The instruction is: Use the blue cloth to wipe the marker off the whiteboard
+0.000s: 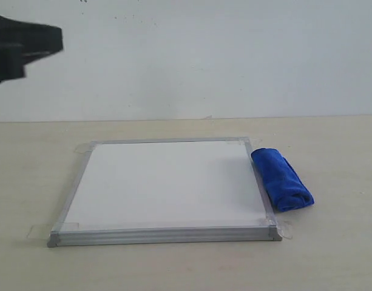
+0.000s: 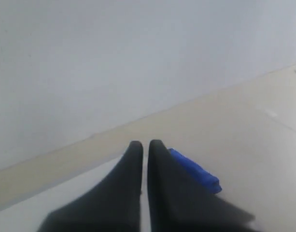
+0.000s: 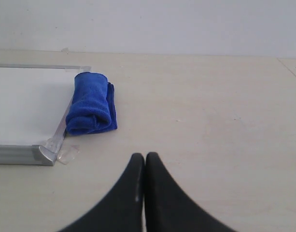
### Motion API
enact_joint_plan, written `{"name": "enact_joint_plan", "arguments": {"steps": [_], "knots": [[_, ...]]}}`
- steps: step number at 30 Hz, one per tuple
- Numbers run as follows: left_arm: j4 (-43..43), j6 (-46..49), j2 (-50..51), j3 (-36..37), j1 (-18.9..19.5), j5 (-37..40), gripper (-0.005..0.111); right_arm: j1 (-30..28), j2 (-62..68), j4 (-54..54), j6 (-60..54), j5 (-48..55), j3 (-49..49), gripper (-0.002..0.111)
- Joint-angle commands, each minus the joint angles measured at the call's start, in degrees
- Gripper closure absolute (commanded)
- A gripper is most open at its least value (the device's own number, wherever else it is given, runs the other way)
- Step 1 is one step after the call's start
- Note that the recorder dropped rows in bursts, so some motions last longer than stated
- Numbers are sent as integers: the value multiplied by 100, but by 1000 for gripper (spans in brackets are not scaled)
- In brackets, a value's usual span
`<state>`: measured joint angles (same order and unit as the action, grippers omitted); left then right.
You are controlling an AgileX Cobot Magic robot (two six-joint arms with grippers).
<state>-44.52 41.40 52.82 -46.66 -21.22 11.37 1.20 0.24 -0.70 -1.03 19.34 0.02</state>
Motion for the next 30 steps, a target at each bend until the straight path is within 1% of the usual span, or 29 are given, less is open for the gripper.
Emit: {"name": "enact_joint_plan", "arguments": {"steps": [1,3,5,7,8,9,10,11,12,14,16,19,23,25,30], "knots": [[157,203,-937,35,8,90,103,-33,-24,-16,-19,-21,-2,108],[685,554,-1332,35,8,140,103,-33,-24,-16,-19,-21,-2,108],[1157,552,-1645,35,8,194,103,-33,-24,-16,-19,-21,-2,108],[1364,552,-1851,35,8,194,103,-33,-24,-16,-19,-21,-2,108],[1471,552,-1997,118,110,176,103,-33,-24,-16,-19,-21,-2,108],[1498,485,-2095,190,254,149,103,-33,-24,-16,-19,-21,-2,108],[1507,333,-2313,421,639,32,103,-33,-24,-16,-19,-21,-2,108],[1507,173,-2427,565,889,-65,103,-33,-24,-16,-19,-21,-2,108],[1507,-232,-2605,829,1369,-157,103,-33,-24,-16,-19,-21,-2,108],[1507,-608,-2743,1203,1816,-161,103,-33,-24,-16,-19,-21,-2,108],[1507,-784,-2744,1440,2005,-86,103,-33,-24,-16,-19,-21,-2,108],[1507,-1406,-2744,1743,2122,-61,103,-33,-24,-16,-19,-21,-2,108],[1507,-2185,-2775,2215,2125,-61,103,-33,-24,-16,-19,-21,-2,108],[1507,-2520,-2955,2502,2125,-61,103,-33,-24,-16,-19,-21,-2,108],[1609,-2666,-3849,3151,2128,-61,103,-33,-24,-16,-19,-21,-2,108]]}}
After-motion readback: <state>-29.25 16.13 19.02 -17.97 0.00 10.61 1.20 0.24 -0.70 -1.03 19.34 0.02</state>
